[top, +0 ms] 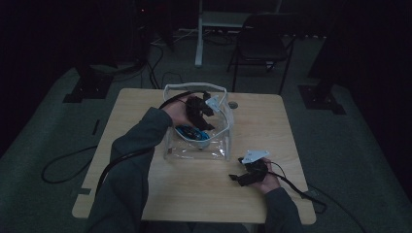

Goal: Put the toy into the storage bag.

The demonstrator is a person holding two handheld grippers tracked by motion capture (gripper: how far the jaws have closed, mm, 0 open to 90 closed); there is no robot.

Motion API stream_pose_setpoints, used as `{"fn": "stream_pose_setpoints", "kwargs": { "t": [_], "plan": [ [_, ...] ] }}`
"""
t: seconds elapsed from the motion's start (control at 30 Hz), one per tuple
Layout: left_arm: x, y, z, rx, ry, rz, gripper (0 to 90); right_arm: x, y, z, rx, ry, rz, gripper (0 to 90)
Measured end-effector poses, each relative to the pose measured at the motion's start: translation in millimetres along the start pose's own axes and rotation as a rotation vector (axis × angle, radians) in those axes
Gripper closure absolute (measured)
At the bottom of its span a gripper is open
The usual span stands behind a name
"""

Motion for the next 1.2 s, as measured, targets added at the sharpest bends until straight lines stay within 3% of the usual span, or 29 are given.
{"fn": "stream_pose_setpoints", "kwargs": {
  "t": [0.27, 0.4, 0.67, 0.93, 1.2],
  "plan": [
    [13.4, 6.2, -22.0, -0.039, -0.047, -0.038, 42.3, 0.0, -0.2, 0.0, 0.001, 0.0, -0.001, 18.1],
    [21.1, 8.4, -33.8, -0.055, -0.094, -0.075, 41.4, 0.0, -0.1, 0.0, 0.0, 0.0, 0.0, 18.1],
    [29.8, 7.9, -57.9, -0.1, -0.163, -0.094, 40.1, 0.2, -0.6, -0.3, -0.003, 0.0, -0.001, 18.1],
    [39.8, 4.6, -67.8, -0.132, -0.195, -0.113, 38.6, 0.2, -1.9, -0.1, -0.007, -0.002, -0.005, 18.1],
    [60.7, 0.0, -81.4, -0.18, -0.244, -0.161, 38.4, 0.4, -1.1, -0.3, 0.001, 0.0, -0.001, 18.1]
  ]
}}
Point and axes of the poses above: each handheld gripper's, and its own axes: z roughly forward along the jaws, x roughly out of its underside, y roughly to its left, the point moved 7 cm from there along z, roughly forward along the jaws, and after that the axes turned 7 degrees about -z, right-handed, at the moved point
